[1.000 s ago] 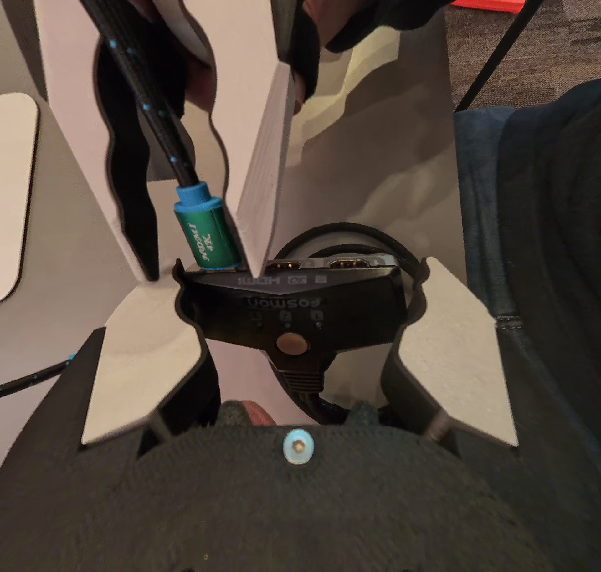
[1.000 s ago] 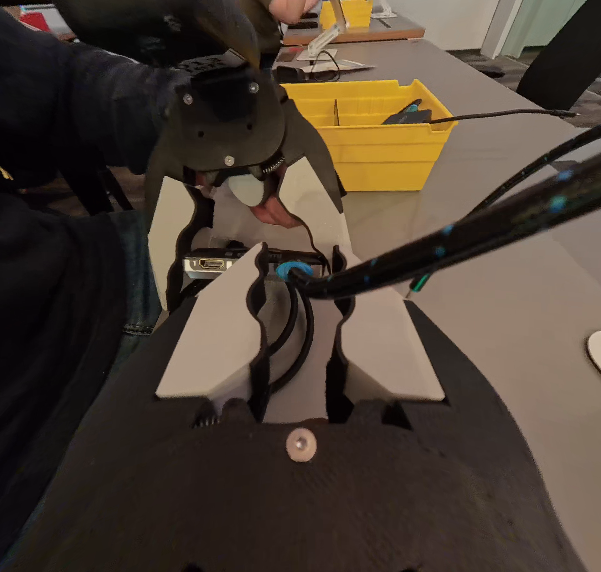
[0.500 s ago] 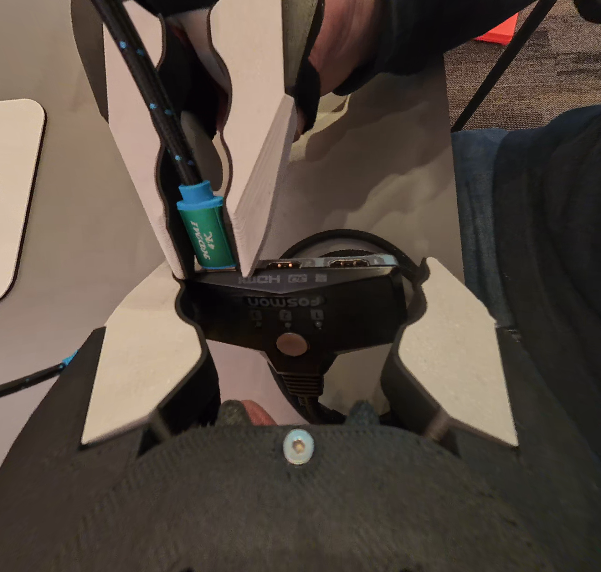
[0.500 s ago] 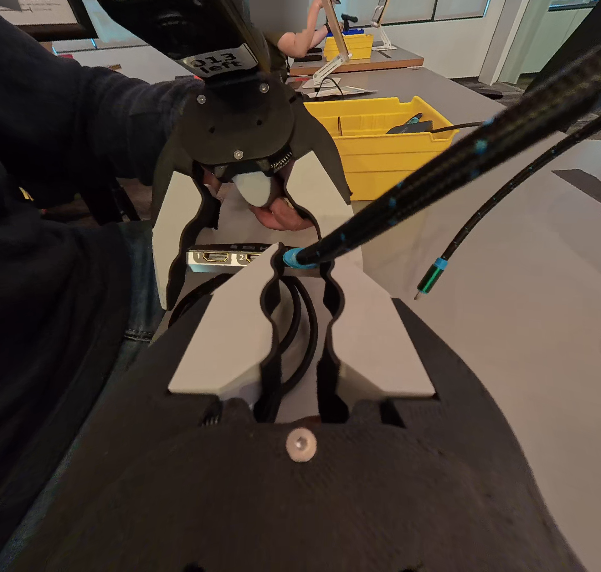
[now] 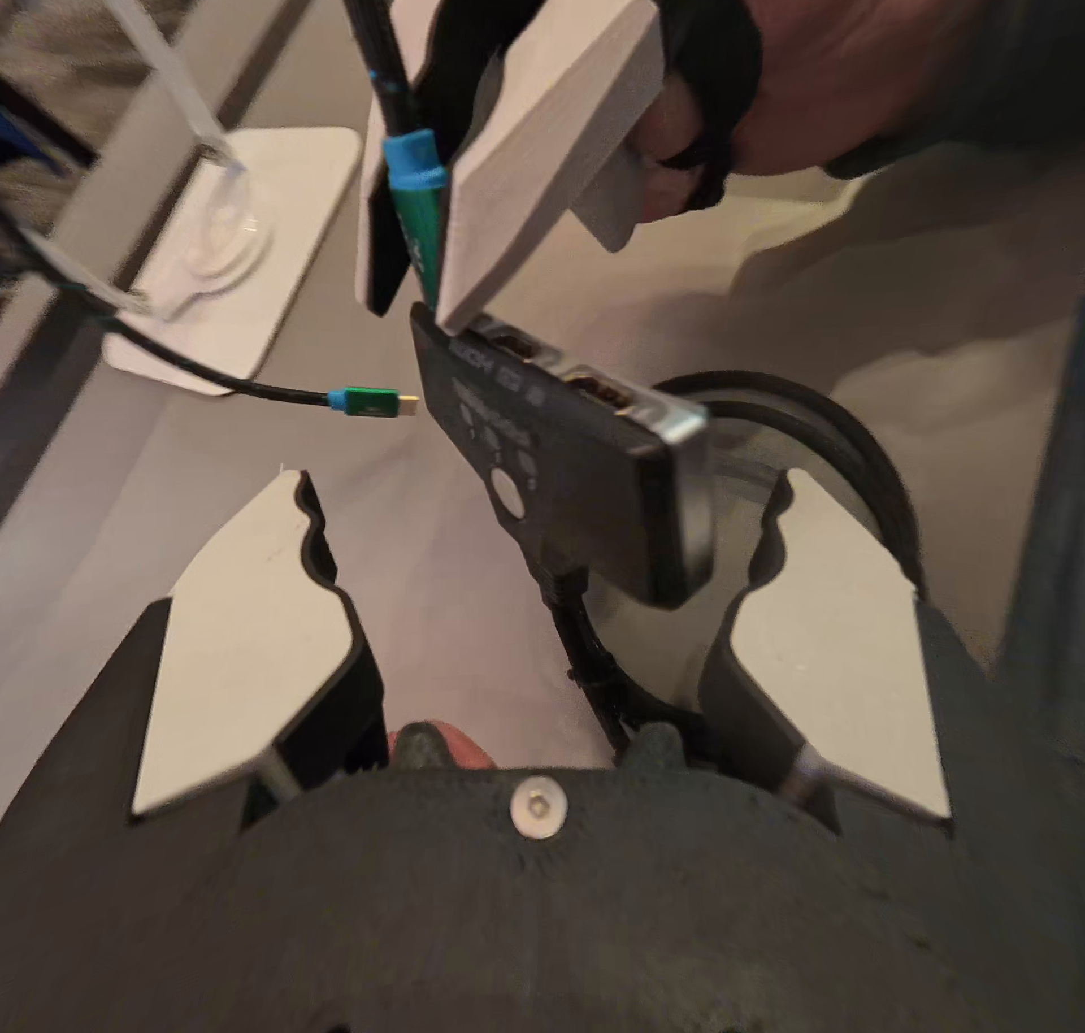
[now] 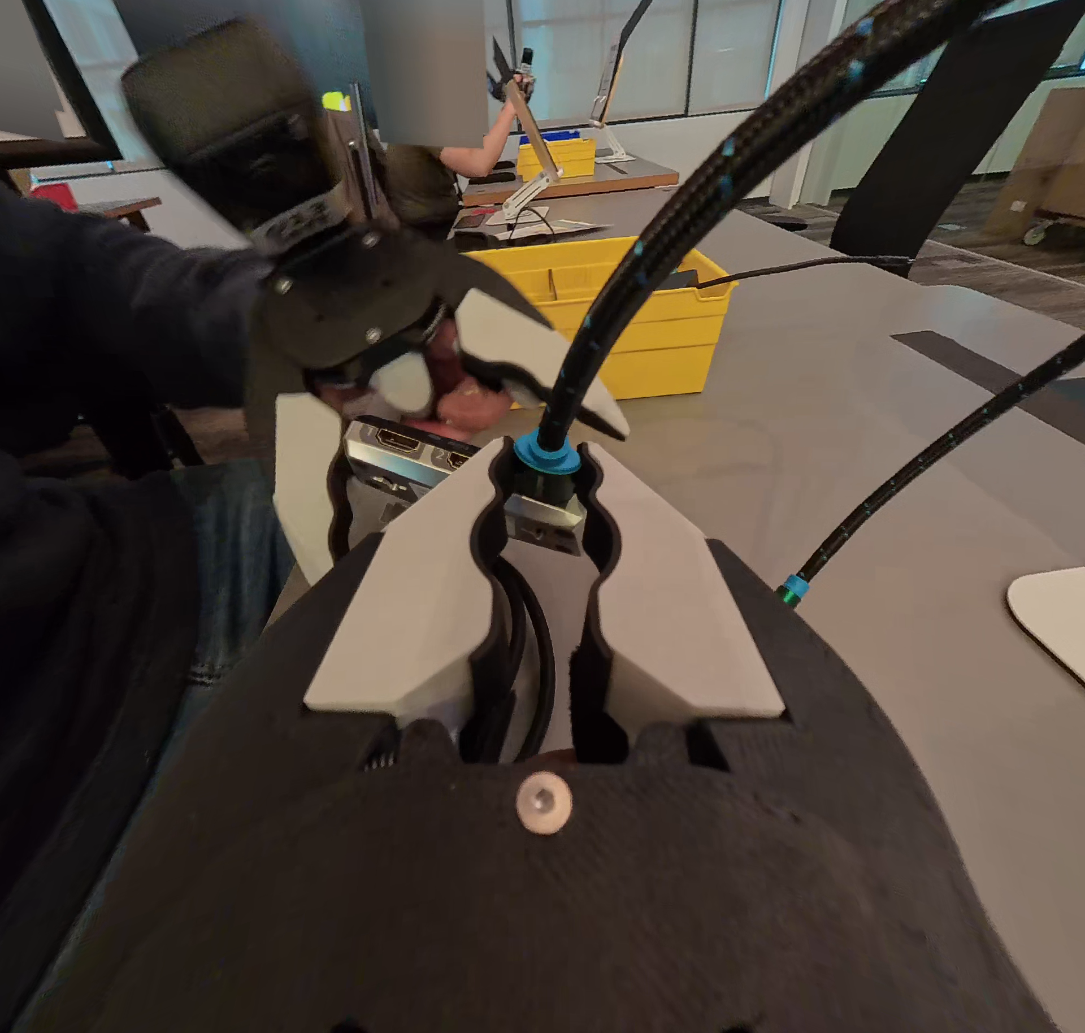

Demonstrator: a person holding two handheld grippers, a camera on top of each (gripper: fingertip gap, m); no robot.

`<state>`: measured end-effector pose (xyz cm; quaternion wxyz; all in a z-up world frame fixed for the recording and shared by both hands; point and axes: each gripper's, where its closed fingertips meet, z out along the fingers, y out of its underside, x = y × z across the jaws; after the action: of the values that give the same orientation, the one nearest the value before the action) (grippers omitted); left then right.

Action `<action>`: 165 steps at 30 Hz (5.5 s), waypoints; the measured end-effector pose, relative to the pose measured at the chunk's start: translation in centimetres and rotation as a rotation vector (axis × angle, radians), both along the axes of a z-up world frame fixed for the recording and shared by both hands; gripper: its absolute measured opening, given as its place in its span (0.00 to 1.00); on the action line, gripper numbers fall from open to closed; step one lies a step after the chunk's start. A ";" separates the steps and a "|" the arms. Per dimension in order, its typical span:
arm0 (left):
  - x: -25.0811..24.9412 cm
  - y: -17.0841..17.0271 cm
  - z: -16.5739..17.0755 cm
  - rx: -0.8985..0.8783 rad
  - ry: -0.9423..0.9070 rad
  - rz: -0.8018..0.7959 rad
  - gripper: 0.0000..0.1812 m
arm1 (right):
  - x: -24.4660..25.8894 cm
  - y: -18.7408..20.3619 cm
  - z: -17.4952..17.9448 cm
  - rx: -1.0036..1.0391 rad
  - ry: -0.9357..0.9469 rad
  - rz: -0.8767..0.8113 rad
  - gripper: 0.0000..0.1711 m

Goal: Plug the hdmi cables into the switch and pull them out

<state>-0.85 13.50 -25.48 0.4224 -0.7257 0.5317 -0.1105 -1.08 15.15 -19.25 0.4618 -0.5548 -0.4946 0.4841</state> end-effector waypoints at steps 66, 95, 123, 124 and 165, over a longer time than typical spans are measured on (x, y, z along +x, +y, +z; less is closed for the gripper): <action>-0.5 3.6 7.3 0.697 0.280 0.045 0.21 | -0.3 0.1 0.2 0.569 -0.458 -0.127 0.00; 0.7 3.0 7.9 0.682 0.171 0.054 0.20 | -1.5 -2.2 1.9 -0.083 0.044 0.211 0.00; -0.3 4.3 10.3 0.723 0.262 0.079 0.29 | -0.2 1.3 6.3 -0.167 0.206 0.029 0.11; -0.2 4.4 10.3 0.709 0.233 0.092 0.33 | -0.2 1.3 6.4 -0.175 0.228 0.026 0.10; -1.2 6.0 8.8 0.753 0.530 0.168 0.22 | 0.5 1.9 4.4 -0.189 0.080 -0.044 0.11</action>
<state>-2.03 19.55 -16.68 0.5134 -0.5656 0.5637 0.3142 -0.56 17.06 -14.80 0.4373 -0.5867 -0.4158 0.5400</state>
